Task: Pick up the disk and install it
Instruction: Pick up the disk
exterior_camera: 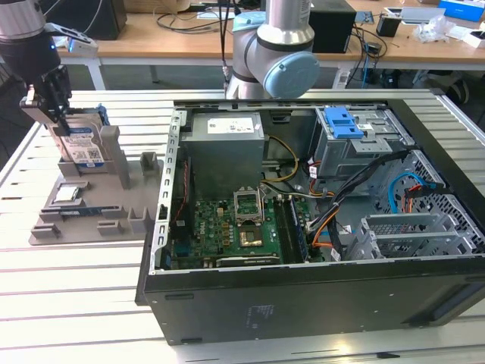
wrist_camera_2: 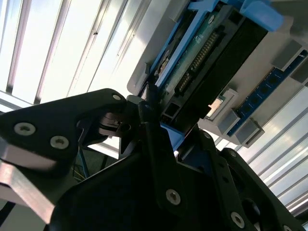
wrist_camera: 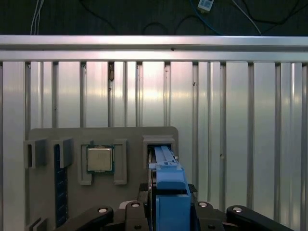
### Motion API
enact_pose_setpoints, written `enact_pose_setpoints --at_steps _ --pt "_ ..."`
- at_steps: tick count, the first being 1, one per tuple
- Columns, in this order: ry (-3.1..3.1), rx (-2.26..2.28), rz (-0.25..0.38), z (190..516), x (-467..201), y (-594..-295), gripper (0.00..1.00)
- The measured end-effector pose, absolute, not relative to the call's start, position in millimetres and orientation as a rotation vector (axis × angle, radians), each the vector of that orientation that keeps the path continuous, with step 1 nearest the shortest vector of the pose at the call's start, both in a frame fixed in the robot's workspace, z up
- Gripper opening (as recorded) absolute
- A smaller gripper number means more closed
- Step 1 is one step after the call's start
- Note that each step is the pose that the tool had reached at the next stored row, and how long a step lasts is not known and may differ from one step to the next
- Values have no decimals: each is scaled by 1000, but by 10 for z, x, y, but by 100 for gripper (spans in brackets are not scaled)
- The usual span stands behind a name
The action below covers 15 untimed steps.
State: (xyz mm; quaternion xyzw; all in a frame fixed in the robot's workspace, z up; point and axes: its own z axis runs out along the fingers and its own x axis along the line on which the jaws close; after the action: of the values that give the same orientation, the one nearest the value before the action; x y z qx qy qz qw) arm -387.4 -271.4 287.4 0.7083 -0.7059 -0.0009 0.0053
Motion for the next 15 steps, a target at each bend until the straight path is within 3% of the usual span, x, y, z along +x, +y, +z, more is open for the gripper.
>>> enact_pose_setpoints --at_steps 15 --pt "-2210 2217 -2 3037 -3876 -2713 37"
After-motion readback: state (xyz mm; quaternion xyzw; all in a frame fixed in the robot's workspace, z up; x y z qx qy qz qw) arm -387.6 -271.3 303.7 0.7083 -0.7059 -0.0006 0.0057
